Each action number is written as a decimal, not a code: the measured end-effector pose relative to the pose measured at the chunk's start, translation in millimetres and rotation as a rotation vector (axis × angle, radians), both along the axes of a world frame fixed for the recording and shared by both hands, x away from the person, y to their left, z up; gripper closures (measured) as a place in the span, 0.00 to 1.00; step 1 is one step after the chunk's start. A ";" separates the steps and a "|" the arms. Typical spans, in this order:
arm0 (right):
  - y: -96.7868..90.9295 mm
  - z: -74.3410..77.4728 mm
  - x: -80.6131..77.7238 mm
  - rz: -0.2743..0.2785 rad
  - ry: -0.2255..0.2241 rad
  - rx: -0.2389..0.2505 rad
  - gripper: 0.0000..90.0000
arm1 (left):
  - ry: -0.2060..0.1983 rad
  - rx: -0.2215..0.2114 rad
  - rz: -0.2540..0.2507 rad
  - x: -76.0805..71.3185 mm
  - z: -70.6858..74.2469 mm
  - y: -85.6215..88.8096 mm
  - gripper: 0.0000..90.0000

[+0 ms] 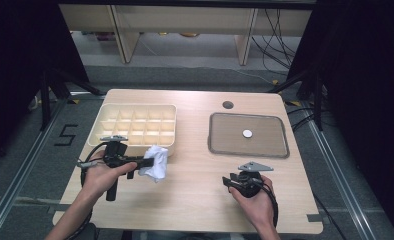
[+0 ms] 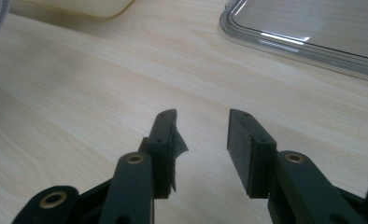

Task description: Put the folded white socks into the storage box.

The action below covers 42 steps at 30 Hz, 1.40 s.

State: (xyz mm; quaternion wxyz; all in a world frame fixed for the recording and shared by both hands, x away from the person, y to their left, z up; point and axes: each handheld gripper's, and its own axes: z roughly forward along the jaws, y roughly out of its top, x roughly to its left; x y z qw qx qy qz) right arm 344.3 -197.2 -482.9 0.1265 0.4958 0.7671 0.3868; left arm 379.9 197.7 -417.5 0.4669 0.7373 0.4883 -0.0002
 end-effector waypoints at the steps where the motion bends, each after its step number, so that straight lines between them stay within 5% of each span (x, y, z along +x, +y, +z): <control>1: -0.2 -0.7 0.8 0.001 -0.012 0.011 0.69 | -0.001 -0.006 0.000 0.5 0.9 1.7 0.78; 42: 1.3 0.2 0.8 0.023 0.019 0.022 0.70 | -0.062 0.069 0.157 34.9 25.7 75.1 0.78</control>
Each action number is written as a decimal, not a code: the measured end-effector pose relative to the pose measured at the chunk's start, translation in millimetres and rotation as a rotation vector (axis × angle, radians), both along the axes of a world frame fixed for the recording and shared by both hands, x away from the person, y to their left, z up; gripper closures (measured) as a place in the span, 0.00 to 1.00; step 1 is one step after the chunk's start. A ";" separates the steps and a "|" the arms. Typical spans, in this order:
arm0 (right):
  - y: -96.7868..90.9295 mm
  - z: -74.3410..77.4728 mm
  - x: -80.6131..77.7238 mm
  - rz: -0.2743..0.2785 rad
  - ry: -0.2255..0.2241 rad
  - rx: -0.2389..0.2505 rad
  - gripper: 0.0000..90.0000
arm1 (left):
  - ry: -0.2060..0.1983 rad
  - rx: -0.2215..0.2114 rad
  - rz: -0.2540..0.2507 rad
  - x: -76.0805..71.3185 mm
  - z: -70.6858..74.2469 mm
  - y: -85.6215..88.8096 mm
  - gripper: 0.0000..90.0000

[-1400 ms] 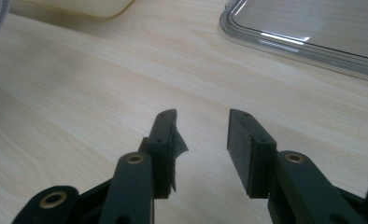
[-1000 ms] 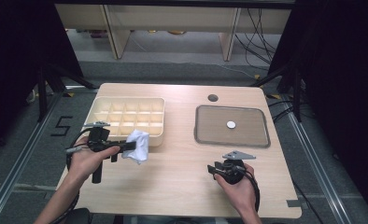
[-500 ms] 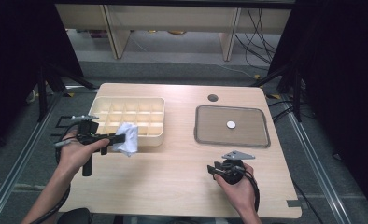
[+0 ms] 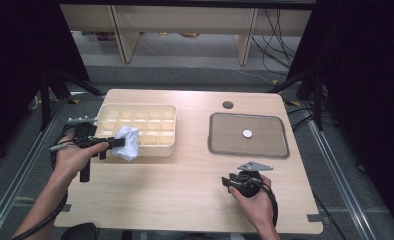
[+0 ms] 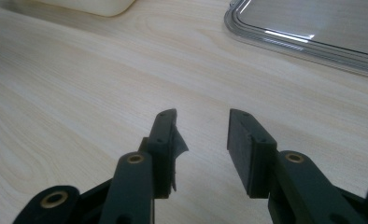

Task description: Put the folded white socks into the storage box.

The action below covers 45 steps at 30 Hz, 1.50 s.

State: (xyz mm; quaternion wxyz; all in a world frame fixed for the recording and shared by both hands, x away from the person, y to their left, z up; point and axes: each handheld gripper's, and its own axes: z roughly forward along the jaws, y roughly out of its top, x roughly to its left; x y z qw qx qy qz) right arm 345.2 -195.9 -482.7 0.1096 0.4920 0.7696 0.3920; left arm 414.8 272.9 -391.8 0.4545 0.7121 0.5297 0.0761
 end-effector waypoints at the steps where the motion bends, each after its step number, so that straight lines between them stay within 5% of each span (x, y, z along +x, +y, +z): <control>1: -0.2 0.7 -0.3 -0.002 0.002 -0.005 0.70 | 0.006 -0.003 0.003 1.8 1.0 2.7 0.79; 19: 0.4 -0.6 -1.6 -0.008 0.006 -0.002 0.70 | 0.024 0.021 0.089 29.9 -0.7 34.8 0.78; 33: -0.1 -2.8 -1.2 -0.001 -0.003 0.002 0.70 | 0.078 0.119 0.118 53.3 -11.5 62.1 0.78; 45: -0.1 -3.3 -0.9 -0.002 -0.003 0.001 0.70 | 0.102 0.123 0.118 68.1 -16.0 65.4 0.78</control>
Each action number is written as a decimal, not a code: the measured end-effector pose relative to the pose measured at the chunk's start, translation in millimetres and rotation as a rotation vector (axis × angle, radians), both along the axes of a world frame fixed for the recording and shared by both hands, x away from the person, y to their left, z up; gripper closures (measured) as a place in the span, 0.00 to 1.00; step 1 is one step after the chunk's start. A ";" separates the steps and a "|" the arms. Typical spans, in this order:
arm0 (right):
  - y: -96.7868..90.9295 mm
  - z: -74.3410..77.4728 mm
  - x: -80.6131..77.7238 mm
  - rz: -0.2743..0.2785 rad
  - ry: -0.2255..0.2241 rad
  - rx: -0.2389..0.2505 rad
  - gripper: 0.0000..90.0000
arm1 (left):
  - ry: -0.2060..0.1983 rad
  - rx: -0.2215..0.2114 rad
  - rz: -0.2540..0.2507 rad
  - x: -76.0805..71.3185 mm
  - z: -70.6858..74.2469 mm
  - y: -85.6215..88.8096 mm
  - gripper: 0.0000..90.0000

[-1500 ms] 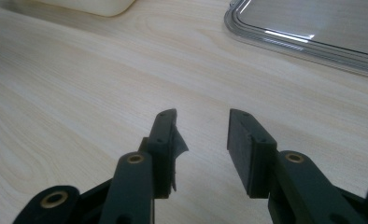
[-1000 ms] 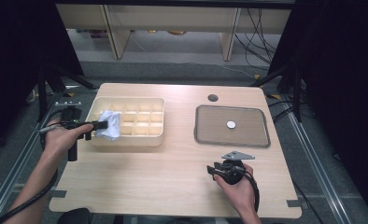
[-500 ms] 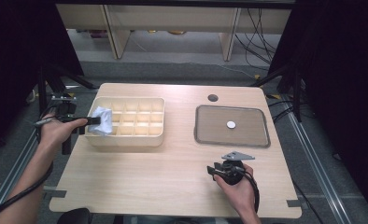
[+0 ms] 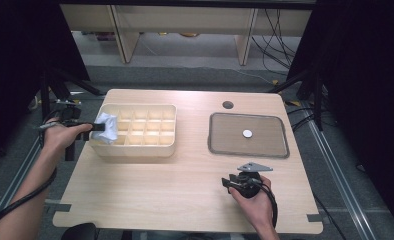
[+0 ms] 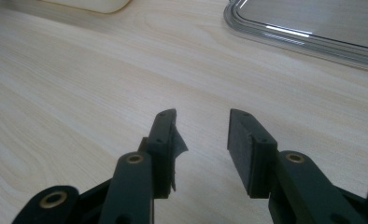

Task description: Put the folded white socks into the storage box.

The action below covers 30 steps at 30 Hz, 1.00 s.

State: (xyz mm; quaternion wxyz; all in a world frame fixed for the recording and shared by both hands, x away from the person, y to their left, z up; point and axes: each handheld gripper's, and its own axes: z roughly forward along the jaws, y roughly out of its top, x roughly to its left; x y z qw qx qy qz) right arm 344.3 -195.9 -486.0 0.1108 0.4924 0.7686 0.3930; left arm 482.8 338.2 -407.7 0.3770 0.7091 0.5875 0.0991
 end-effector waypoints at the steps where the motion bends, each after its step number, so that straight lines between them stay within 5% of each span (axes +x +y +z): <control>1: 0.1 0.0 -0.1 0.002 0.000 0.001 0.70 | -0.001 0.004 0.001 1.5 -2.0 -0.2 0.78; 13: 1.5 1.2 -1.9 -0.005 0.005 -0.013 0.70 | 0.065 0.096 0.031 14.1 -18.9 1.5 0.78; 22: 1.1 2.5 -2.2 -0.007 0.000 -0.016 0.70 | 0.099 0.186 -0.006 16.4 -19.4 -0.5 0.78; 30: 1.5 3.0 -2.2 -0.009 0.000 -0.017 0.70 | 0.089 0.265 -0.024 16.1 -19.7 -6.8 0.78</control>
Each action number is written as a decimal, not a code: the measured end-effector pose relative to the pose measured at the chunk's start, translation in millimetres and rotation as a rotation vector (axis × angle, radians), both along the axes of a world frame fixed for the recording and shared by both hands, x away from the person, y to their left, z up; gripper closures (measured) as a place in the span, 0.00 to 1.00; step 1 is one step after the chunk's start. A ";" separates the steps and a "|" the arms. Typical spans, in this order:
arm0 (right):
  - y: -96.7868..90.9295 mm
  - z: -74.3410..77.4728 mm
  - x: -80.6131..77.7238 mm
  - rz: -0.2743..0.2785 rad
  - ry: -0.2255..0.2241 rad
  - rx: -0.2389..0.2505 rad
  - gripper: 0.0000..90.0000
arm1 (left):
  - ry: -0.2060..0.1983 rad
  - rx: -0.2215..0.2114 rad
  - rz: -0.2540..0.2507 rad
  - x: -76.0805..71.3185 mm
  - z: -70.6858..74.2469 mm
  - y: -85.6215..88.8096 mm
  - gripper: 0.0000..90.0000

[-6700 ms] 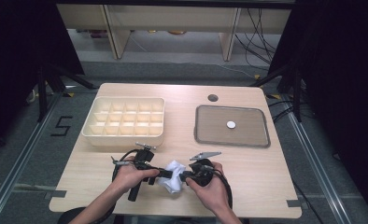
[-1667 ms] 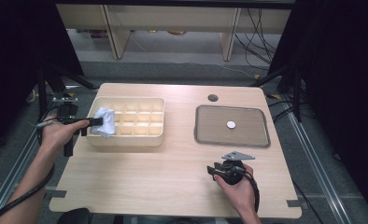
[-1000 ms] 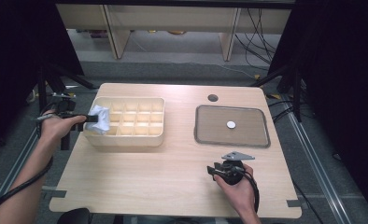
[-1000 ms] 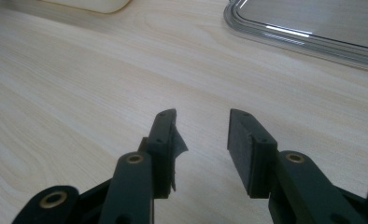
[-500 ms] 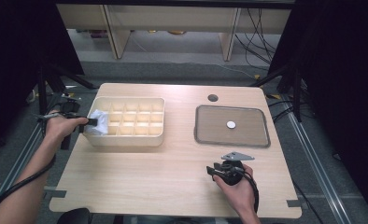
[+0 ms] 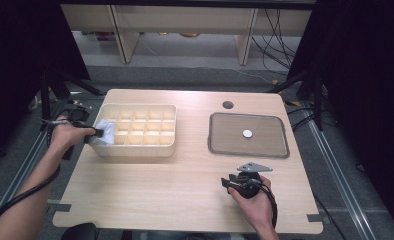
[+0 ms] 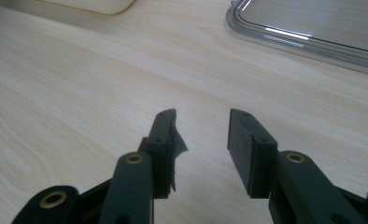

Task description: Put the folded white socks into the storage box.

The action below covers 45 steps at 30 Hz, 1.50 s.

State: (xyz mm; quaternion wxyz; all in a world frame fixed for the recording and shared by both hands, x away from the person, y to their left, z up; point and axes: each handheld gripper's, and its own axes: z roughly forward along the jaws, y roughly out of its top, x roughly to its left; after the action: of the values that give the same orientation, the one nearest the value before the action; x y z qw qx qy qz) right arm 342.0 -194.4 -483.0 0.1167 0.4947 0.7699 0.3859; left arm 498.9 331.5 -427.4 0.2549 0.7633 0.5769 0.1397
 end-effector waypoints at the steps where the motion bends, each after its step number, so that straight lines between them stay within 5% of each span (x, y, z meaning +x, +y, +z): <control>1: 0.3 -0.6 0.3 0.002 -0.004 0.012 0.70 | 0.009 0.021 -0.019 0.3 0.2 1.2 0.78; 20: 0.1 1.3 -0.1 -0.001 -0.009 -0.006 0.69 | 0.075 0.185 -0.068 2.8 -2.5 -10.1 0.79; 45: 1.4 0.3 -0.4 0.005 0.008 0.012 0.69 | 0.146 0.254 -0.074 6.7 -12.1 -21.8 0.82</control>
State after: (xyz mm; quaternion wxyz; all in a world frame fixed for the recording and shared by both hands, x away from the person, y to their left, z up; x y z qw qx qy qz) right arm 341.6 -193.1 -482.7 0.1097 0.4952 0.7692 0.3887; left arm 505.6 309.7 -439.5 0.1186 0.8183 0.5431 0.1462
